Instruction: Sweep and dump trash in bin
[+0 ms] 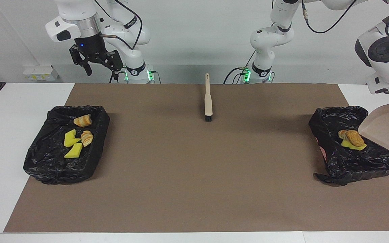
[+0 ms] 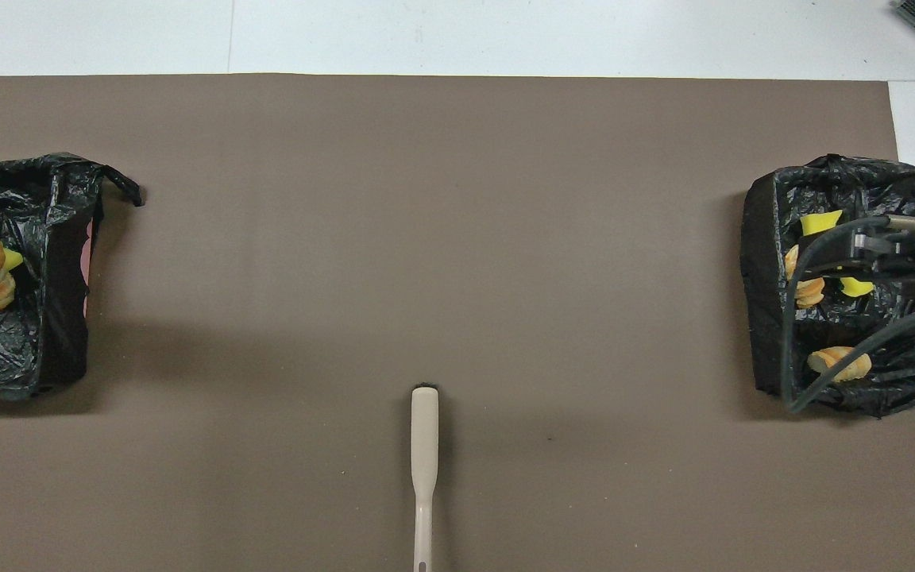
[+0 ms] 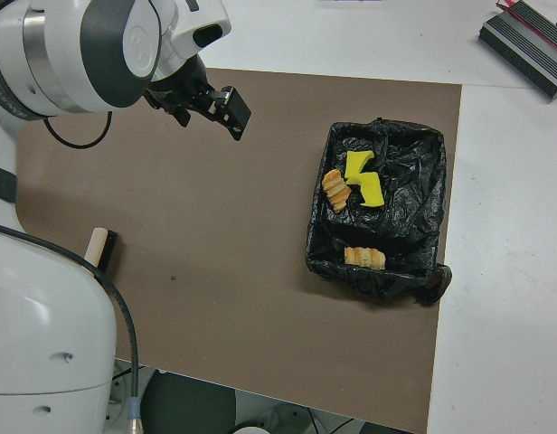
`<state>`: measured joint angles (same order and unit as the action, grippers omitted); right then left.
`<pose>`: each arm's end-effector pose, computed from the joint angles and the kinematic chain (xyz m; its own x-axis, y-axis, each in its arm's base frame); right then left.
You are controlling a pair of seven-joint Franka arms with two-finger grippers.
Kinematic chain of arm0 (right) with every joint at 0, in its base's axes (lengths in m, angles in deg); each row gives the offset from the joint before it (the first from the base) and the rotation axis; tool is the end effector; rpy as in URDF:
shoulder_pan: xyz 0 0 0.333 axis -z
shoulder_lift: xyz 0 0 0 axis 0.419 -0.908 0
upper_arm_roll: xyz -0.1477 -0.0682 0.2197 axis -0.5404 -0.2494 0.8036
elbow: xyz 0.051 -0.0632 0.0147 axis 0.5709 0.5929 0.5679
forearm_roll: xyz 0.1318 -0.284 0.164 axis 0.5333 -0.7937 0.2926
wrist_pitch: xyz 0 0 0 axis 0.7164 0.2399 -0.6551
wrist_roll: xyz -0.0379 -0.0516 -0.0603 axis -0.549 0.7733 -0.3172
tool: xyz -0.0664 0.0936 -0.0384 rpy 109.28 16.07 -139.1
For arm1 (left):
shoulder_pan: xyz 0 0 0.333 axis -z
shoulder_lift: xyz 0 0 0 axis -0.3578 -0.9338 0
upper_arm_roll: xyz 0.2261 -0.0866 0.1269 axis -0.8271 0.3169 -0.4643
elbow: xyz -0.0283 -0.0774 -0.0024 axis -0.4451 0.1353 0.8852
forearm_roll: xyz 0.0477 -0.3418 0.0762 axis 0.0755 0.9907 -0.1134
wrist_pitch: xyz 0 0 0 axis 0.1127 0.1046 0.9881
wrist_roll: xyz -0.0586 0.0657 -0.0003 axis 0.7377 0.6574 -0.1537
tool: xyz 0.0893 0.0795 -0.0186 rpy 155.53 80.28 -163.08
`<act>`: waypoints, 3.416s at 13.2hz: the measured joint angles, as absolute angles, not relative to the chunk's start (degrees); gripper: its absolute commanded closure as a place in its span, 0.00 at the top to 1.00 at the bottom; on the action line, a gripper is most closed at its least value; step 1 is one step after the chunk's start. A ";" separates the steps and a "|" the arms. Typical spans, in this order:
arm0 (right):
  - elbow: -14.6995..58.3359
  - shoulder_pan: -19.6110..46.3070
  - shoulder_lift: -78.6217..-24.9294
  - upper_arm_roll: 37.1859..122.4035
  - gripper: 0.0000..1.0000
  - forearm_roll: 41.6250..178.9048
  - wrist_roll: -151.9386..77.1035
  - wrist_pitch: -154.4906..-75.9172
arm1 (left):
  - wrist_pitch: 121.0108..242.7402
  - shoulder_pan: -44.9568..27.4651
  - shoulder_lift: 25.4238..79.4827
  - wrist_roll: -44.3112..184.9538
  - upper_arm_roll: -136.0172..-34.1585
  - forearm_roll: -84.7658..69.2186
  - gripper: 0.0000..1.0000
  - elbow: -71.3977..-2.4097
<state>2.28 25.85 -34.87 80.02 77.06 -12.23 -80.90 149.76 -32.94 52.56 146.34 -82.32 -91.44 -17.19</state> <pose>0.4910 0.0496 0.6165 0.9811 -0.1918 0.0251 -0.1928 -0.9803 0.0434 0.5766 0.1457 0.5473 0.4200 -0.5425 -0.7275 -0.9014 -0.1565 -0.4037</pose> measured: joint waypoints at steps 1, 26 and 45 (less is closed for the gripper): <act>2.28 25.90 -34.87 80.02 1.00 77.08 -12.23 -80.90 | 149.73 -32.02 51.49 146.87 -82.30 -91.41 0.00 -15.49; 1.50 25.74 -37.33 80.48 1.00 78.30 -13.57 -79.74 | 171.14 10.18 43.48 53.98 -80.16 -35.33 0.00 -31.63; 2.83 25.48 -36.28 80.82 1.00 78.31 -13.76 -80.84 | 159.56 -6.52 49.77 66.14 -82.69 -34.22 1.00 -31.94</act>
